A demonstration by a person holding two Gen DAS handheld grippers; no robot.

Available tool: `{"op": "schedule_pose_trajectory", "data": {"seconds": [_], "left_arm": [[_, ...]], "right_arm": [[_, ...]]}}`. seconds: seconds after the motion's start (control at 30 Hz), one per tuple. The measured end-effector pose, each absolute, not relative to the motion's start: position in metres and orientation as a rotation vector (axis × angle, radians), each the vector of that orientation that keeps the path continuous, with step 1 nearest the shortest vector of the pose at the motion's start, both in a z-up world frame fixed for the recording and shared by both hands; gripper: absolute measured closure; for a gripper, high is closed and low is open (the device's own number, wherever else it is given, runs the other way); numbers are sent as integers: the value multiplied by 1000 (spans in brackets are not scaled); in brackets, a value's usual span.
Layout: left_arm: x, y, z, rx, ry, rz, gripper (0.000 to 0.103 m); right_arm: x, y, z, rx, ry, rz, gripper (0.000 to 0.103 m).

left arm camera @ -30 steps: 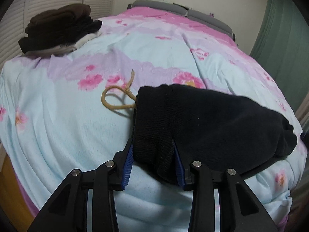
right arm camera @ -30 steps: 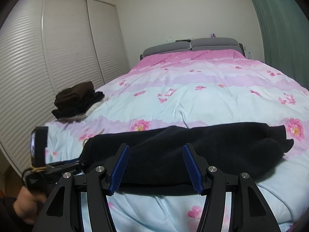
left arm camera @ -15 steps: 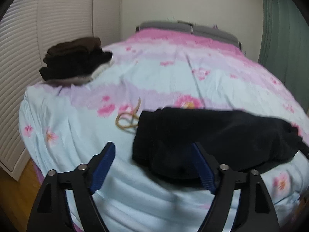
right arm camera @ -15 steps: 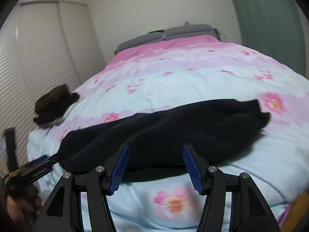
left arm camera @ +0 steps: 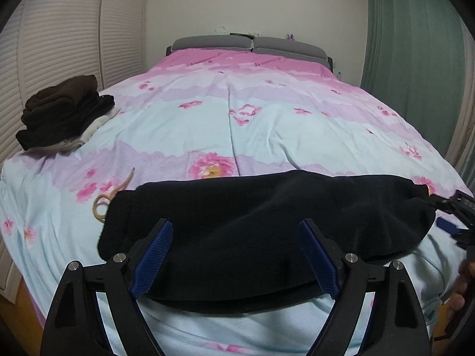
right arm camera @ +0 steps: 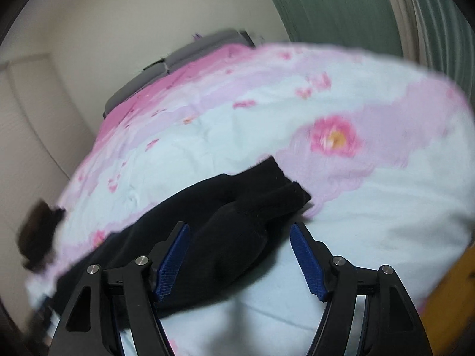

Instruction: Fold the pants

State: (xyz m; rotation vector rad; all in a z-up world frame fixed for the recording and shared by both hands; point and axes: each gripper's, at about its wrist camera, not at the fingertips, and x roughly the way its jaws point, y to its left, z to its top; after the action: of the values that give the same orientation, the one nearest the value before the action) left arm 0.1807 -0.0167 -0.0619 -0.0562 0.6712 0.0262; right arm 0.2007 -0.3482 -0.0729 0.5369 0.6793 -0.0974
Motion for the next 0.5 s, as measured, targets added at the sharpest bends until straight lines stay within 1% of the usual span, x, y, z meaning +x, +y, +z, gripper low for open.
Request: {"op": "schedule_pose_trajectory", "data": {"seconds": [0.03,0.07,0.13,0.23,0.43,0.5], "left_arm": [[182,-17,-63,-55,676,29,16],[183,-18,-64,-53,680,32,16],[184,-17,-64,-51,682,36,16],[186,-17,-64,-51,683,41,16],[191,-21,-67,-38,685,31,16],[191,-22,-70,-30,690,32,16]], "right_arm": [[211,-355,-81,585,709,-76,35],[217,-359,-88,615,733,-65,41],[231,-365,-101,676,773,-34,85],[235,-366,-98,660,742,-25,89],[240,-366,-57,509,603,-35,90],[246,-371,-54,473,615,-19,90]]}}
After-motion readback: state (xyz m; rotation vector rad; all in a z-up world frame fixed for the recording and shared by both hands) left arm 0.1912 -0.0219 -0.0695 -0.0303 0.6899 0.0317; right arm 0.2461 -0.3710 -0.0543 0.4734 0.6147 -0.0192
